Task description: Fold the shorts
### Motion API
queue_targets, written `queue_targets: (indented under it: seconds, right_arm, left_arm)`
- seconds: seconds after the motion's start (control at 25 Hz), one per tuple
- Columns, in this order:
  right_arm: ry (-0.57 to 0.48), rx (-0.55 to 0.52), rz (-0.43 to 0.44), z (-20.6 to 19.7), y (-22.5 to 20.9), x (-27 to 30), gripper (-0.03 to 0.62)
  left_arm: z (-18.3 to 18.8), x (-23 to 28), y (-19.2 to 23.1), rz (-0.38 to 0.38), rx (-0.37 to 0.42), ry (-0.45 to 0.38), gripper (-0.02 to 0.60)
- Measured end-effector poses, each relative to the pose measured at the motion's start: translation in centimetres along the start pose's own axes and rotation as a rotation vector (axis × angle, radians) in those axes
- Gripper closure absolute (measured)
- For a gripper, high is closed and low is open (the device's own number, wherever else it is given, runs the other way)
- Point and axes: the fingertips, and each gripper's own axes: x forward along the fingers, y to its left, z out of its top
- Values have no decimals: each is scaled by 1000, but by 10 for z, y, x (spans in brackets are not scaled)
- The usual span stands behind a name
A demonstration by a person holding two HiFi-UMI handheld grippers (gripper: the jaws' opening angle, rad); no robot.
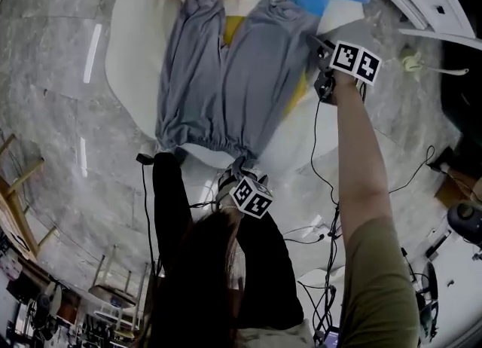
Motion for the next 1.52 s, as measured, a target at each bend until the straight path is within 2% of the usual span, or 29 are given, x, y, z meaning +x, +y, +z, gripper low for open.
queue_targets:
  seconds: [0.32,0.44,0.56,0.6,0.64,0.68,0.72,0.8,0.92,1.04,1.24,1.36,1.52]
  right_arm:
    - [24,44,71,-4,-9,30,308]
    - [43,81,127,-5,-4,32,324]
    - [75,83,171,-9,4,29,451]
    - [84,76,184,-9,7,27,504]
    - [94,68,196,-8,11,25,535]
    - [105,62,206,-8,13,21,583]
    - [113,58,215,-6,16,18,585]
    - [114,63,224,0,20,9,585]
    - [85,100,236,14,31,-7,585]
    - [56,104,259,31,53,-20,585]
    - [49,17,279,58,117,-22,585]
    - [47,-45,277,71,165,-7,585]
    - [86,-94,264,65,225,28,585]
  left_arm:
    - [-7,35,5,2,50,69,212]
    - [-5,40,6,-18,59,92,212]
    - [-6,40,8,-26,56,93,213]
    - [-6,39,10,-19,52,92,228]
    - [-6,38,13,-11,45,95,305]
    - [-7,36,16,-7,34,97,439]
    - [-8,34,18,-10,18,96,490]
    - [-8,25,25,-12,-2,73,538]
    - [-7,3,32,-7,-17,4,546]
    - [-4,-29,39,-30,-99,-83,546]
    - [-16,-80,79,1,-239,-193,548]
    - [-33,-98,117,38,-272,-208,548]
    - [-63,-106,171,60,-326,-175,548]
